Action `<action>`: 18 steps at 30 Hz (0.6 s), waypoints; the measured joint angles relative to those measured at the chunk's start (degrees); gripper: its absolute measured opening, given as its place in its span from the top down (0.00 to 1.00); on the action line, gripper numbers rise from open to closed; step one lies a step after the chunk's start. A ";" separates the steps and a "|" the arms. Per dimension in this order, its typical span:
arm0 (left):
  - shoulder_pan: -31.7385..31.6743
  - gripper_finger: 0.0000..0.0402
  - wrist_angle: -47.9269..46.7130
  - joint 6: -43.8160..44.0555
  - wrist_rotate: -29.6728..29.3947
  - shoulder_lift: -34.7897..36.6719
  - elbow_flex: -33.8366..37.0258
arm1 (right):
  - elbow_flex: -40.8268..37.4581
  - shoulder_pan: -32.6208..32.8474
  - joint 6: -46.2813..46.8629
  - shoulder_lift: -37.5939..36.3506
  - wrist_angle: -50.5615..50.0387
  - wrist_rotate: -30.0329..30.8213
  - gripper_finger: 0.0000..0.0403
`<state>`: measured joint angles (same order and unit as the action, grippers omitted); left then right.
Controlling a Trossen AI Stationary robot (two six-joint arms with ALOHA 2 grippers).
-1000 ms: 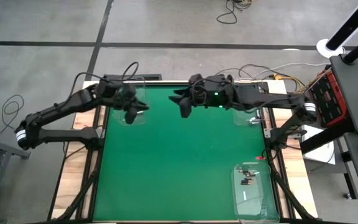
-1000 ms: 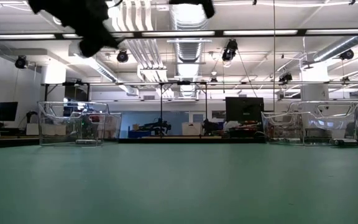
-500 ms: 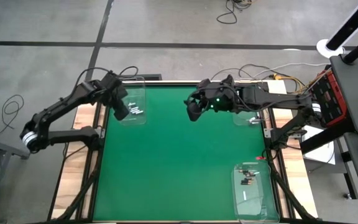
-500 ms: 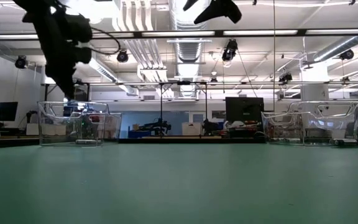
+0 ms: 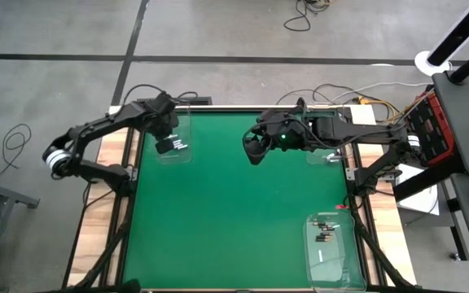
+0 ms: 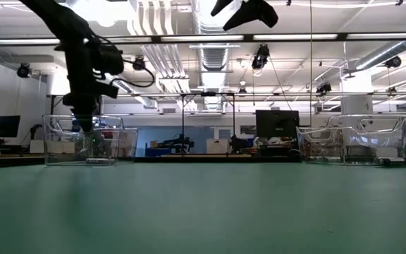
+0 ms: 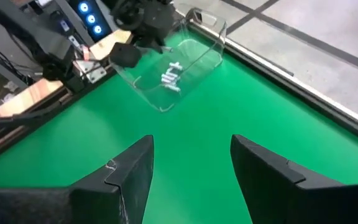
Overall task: Sort batteries
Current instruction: Put the blue battery into the top left transparent bin
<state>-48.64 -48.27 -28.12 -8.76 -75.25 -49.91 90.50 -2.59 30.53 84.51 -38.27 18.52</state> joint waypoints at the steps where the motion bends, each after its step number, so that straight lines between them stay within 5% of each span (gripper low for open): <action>1: 0.00 0.98 0.84 -0.83 -0.43 -1.01 0.00 | 0.00 0.22 0.19 -0.02 -0.43 0.00 0.49; 11: -0.24 0.98 6.22 -5.90 -3.20 -10.59 -0.07 | -0.04 2.41 2.40 -0.02 -0.95 0.05 0.50; 18: -0.22 0.98 7.27 -6.17 6.41 -14.80 -0.01 | -0.04 2.76 2.70 -0.03 -0.90 1.01 0.48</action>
<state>-48.86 -41.00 -34.29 -2.35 -90.05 -49.92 90.45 0.16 33.23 84.48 -39.17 19.53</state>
